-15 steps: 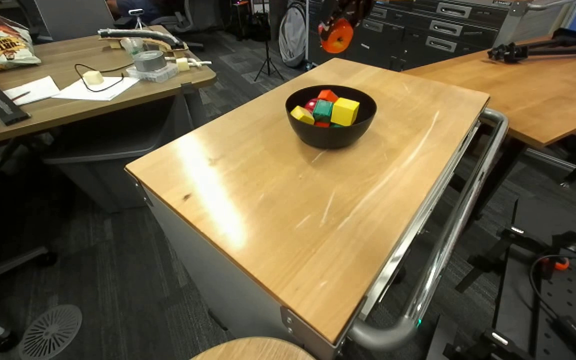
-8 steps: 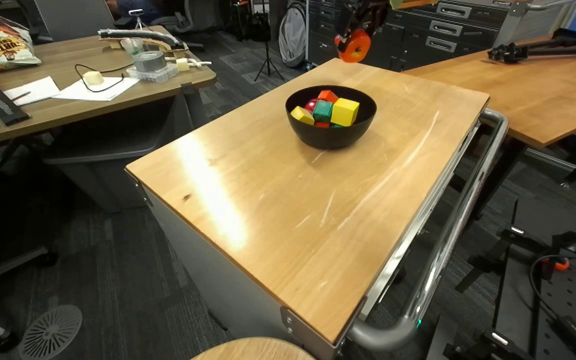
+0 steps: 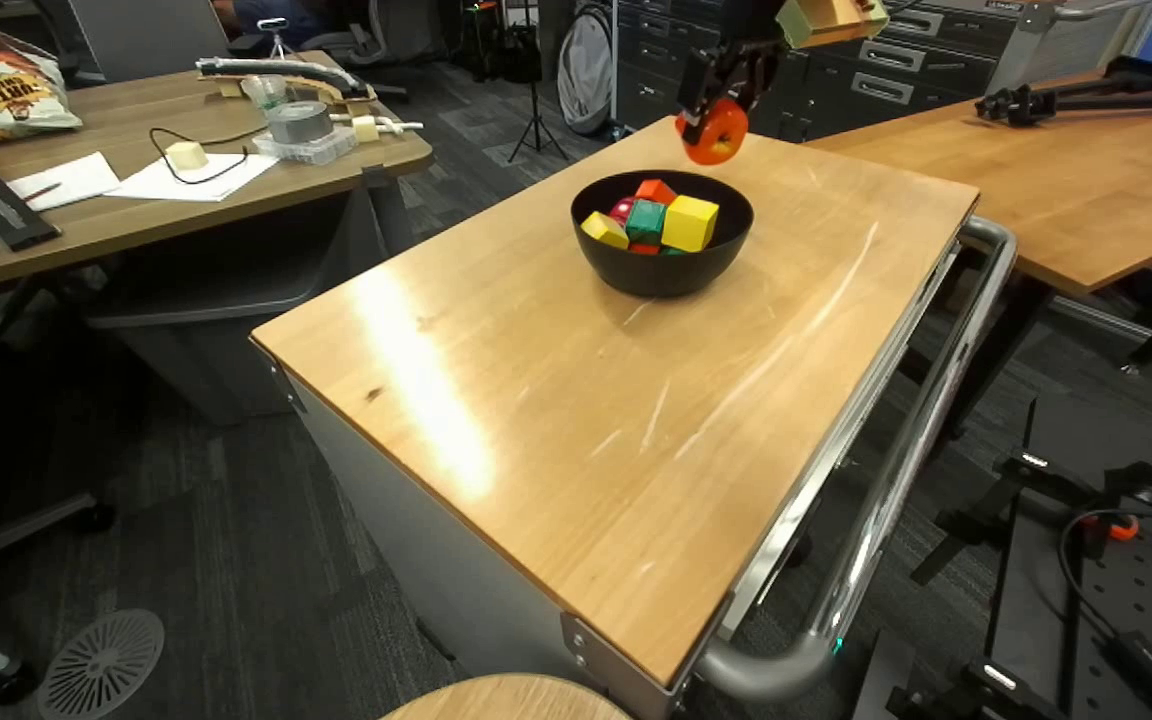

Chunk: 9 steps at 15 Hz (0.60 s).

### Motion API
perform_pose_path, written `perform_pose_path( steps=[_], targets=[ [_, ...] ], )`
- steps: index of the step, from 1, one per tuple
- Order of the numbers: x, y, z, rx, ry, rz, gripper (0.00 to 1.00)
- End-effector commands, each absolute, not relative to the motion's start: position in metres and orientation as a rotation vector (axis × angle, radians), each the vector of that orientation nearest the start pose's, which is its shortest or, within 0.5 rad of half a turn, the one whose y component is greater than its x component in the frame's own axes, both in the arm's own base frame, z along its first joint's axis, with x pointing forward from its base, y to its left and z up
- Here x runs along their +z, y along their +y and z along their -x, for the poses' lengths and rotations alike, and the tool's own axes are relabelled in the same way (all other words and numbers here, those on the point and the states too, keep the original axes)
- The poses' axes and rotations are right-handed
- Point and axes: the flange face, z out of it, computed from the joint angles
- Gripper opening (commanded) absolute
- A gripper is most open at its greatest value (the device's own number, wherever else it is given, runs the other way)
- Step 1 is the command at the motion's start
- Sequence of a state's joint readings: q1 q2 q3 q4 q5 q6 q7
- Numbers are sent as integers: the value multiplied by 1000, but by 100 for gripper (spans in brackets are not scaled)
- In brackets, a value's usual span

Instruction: Put the objects that are near the edge away from you in the bowl except the apple which you must move to the left, then put the rest of the blocks one at a time in the bowl, then move the apple to the right

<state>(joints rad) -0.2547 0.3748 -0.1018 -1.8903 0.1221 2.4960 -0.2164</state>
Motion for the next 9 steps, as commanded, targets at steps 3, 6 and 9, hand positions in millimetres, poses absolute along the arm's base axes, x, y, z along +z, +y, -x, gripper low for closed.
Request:
perform_pose_path(
  steps=[3, 6, 9],
  targets=[
    [336, -218, -601, -312, 330, 3150, 88],
    [337, -215, -599, -292, 324, 3147, 98],
    [351, -212, -594, -279, 310, 3138, 100]
  ],
)
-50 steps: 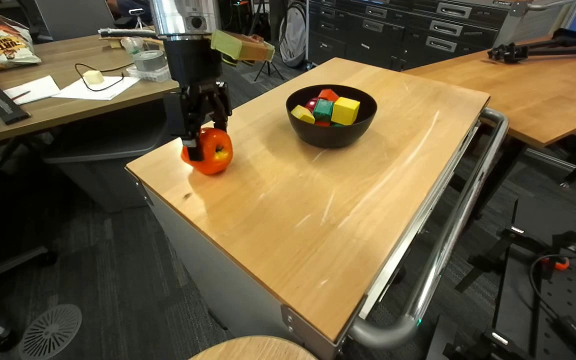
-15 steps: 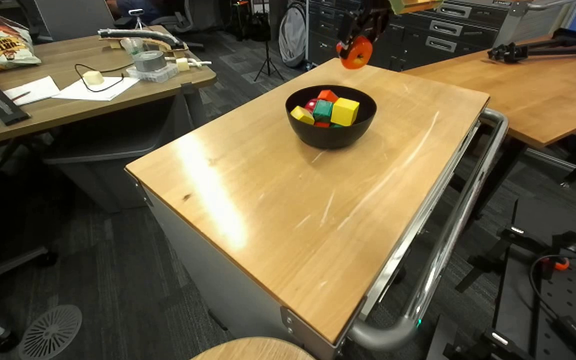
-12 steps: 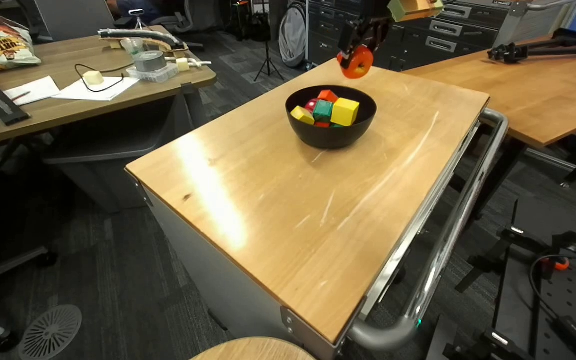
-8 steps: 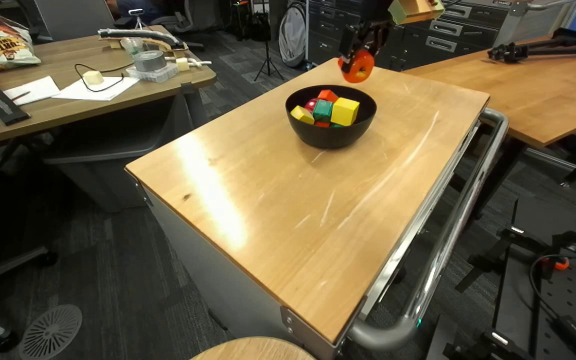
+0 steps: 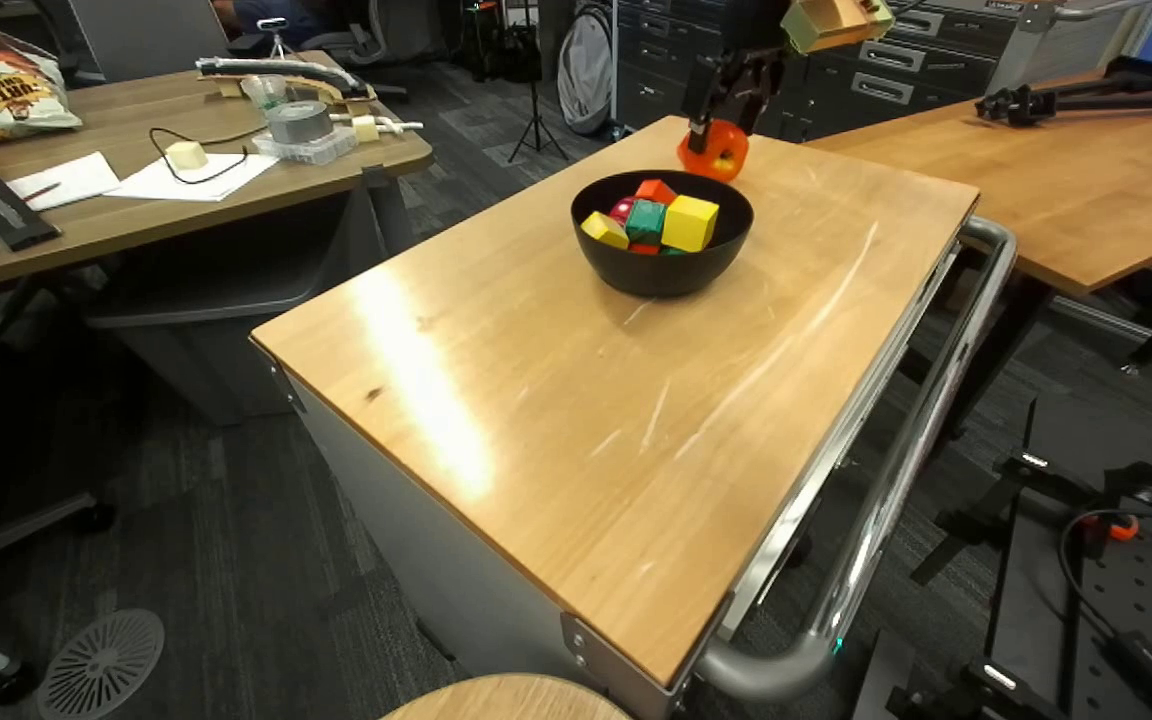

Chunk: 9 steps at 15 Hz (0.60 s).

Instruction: Put the objects that are near the edge away from you in the bowl except the apple which you must move to the left, then put the rest of the blocks one at a time in the bowl, then move the apple to the right

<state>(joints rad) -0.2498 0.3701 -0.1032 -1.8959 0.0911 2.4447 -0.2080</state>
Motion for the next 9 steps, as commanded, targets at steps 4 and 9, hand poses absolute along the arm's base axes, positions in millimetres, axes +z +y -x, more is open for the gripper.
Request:
perform_pose_path(
  steps=[4, 9],
  targets=[
    [414, -215, -569, -295, 281, 3122, 100],
    [453, -221, -567, -372, 308, 3074, 100]
  ],
)
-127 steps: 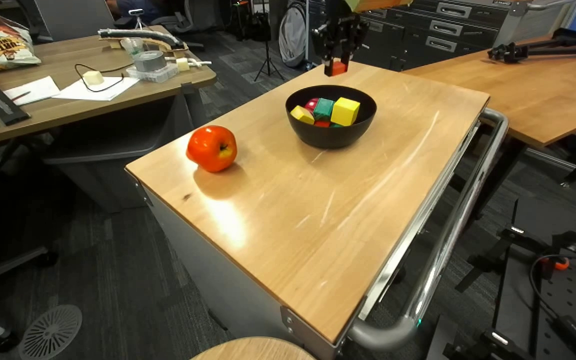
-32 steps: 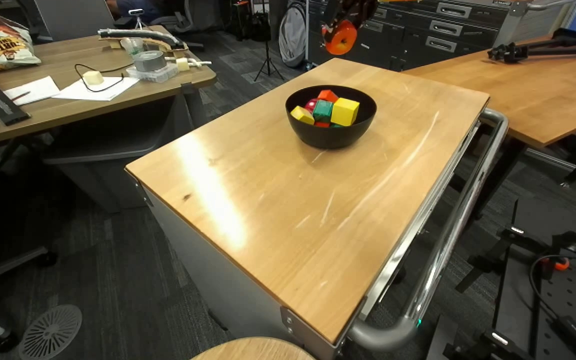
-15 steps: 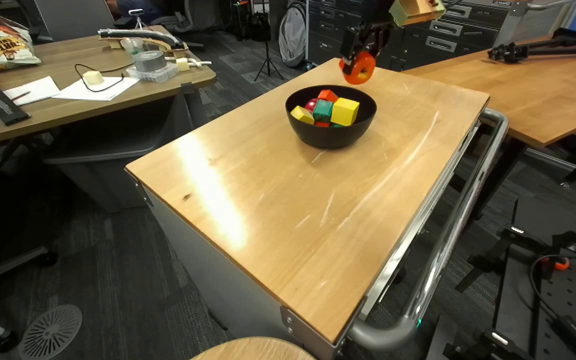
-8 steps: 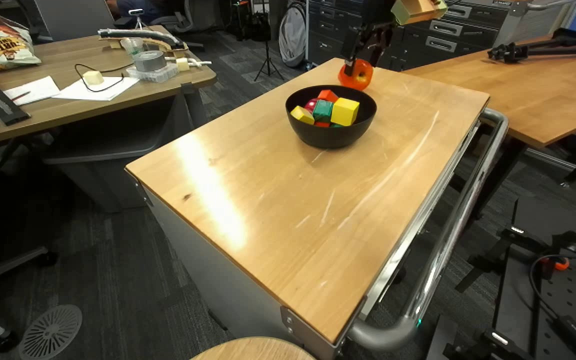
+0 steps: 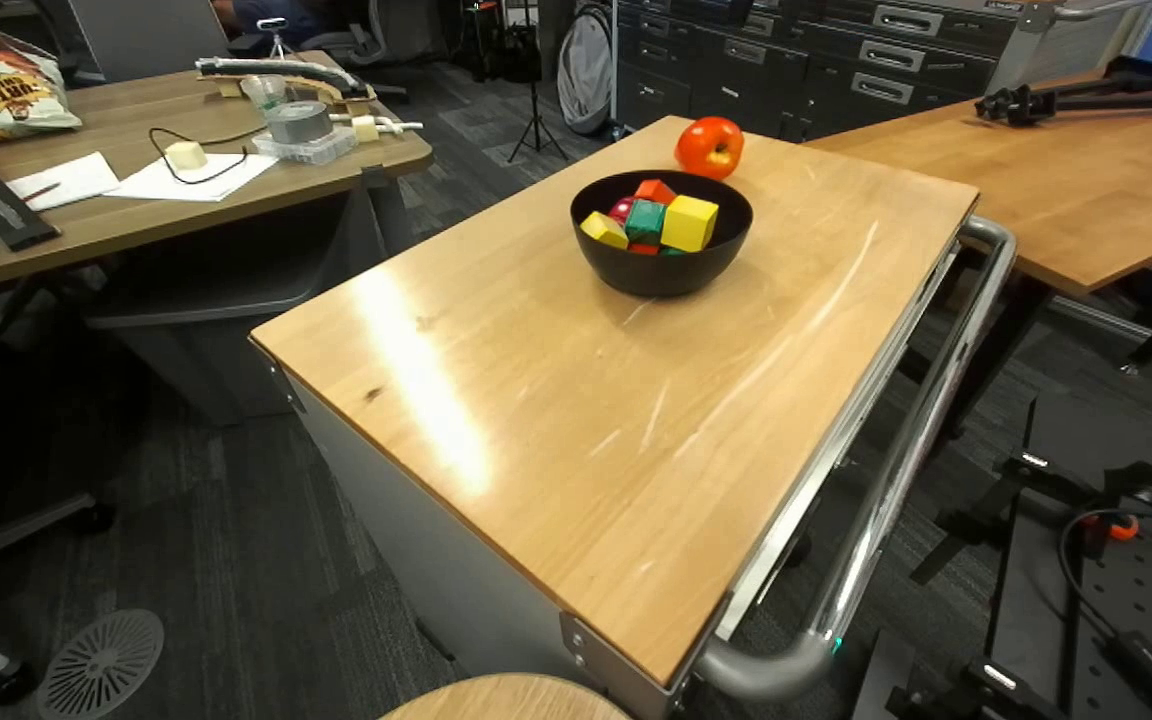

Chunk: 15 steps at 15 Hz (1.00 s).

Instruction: Put the objects that are near the edge away from you in the bowl except the apple which you must move to the left, then put the rest of the blocks one at a time in the bowl, then move the apple to the right

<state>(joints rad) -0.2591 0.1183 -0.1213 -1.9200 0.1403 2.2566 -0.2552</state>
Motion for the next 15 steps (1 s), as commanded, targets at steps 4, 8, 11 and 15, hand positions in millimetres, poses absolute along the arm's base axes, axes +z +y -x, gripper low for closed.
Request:
perform_pose_path(
  steps=[4, 8, 11, 15],
  targets=[
    [435, -220, -570, -321, 307, 3074, 100],
    [427, -220, -573, -309, 307, 3076, 100],
    [428, -221, -573, -311, 307, 3076, 100],
    [428, -221, -573, -312, 307, 3076, 100]
  ],
)
